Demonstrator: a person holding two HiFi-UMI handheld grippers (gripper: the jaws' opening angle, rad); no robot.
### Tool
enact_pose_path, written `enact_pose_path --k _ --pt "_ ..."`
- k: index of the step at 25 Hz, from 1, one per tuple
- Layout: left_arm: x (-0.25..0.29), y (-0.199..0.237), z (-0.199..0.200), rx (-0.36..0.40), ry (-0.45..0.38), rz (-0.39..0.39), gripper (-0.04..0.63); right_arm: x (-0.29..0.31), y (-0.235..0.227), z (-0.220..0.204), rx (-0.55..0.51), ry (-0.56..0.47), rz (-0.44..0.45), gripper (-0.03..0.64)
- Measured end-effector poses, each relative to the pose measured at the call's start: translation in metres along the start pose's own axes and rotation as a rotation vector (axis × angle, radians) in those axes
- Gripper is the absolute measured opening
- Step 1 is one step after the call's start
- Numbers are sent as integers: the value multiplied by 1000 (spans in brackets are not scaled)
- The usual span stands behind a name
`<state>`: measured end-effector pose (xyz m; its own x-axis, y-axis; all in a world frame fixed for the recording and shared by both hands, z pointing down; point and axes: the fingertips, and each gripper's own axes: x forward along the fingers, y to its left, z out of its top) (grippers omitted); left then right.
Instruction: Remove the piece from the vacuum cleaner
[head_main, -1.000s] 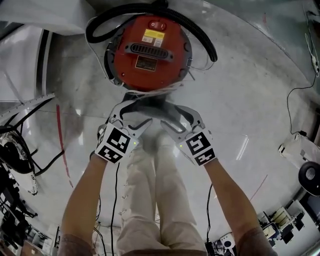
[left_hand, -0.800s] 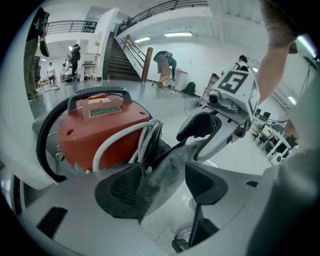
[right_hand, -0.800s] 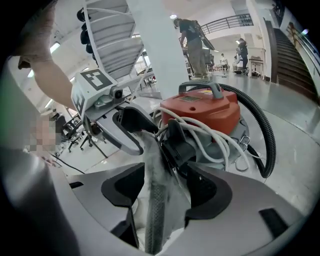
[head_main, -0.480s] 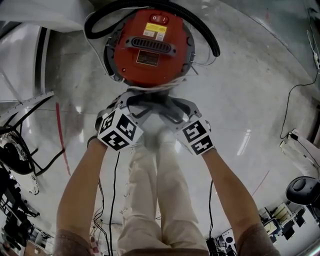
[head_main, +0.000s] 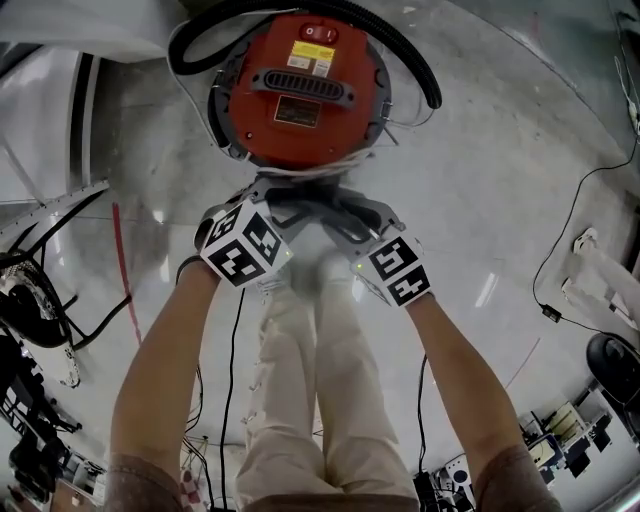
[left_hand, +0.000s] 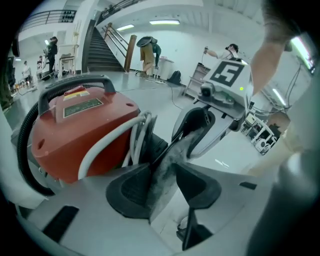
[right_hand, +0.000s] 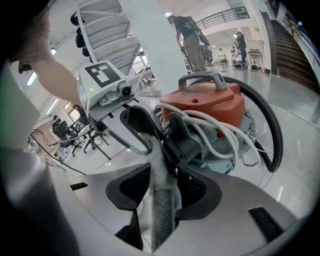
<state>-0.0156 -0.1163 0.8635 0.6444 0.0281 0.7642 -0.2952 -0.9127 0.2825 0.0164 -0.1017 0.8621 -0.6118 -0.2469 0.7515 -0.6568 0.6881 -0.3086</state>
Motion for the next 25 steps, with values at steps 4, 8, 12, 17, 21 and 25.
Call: enact_pose_path --k 4,8,12,17,21,25 --pt "2 -1 1 -12 4 -28 156 0 -1 1 31 -22 1 151" --pt "0 1 0 -51 -10 -14 149 0 0 0 74 -17 8 133" --pt "-2 2 -3 -91 -10 -2 121 1 1 1 96 -24 -6 118" --pt "-2 -4 -11 -123 7 10 94 0 3 -2 120 -22 -22 97" --pt "-3 -6 -13 -163 -2 23 89 0 2 -2 121 -20 -25 92" --pt "-3 -9 -15 -175 0 31 83 -1 2 -4 121 -20 -28 89"
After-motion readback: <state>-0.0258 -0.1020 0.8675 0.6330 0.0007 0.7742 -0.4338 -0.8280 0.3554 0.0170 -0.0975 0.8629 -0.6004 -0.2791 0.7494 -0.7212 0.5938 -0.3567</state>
